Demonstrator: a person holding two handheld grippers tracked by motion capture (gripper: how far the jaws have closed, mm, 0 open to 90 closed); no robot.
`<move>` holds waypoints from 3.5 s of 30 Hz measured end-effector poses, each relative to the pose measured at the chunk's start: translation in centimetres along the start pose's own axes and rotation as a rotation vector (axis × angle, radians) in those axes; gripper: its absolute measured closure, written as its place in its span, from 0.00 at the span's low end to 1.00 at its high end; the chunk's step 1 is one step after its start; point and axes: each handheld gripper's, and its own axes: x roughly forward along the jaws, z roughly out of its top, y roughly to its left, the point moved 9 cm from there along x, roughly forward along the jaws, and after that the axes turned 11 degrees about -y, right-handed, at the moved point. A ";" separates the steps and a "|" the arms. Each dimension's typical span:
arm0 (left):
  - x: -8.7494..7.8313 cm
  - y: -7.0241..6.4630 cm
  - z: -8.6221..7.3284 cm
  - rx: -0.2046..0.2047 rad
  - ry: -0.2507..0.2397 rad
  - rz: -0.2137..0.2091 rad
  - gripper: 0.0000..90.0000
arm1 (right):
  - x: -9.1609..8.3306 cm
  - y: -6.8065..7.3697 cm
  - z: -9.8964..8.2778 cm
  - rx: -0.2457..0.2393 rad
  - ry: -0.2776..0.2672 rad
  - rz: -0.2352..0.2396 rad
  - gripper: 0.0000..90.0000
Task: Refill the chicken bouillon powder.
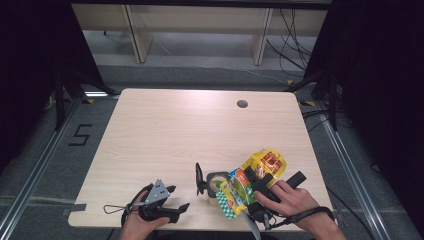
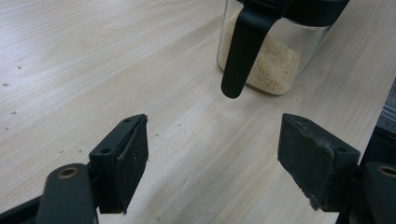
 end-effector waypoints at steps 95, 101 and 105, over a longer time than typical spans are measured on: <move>0.3 -0.3 0.1 -0.030 -0.027 -0.006 0.27 | 0.0 0.7 -0.7 0.013 0.002 0.033 0.63; 0.1 -0.2 0.1 -0.011 -0.013 -0.005 0.27 | -0.1 0.9 -0.6 0.042 0.010 0.025 0.63; 0.4 -0.3 0.1 -0.038 -0.034 -0.007 0.27 | 0.3 0.9 -0.3 0.029 -0.039 -0.001 0.63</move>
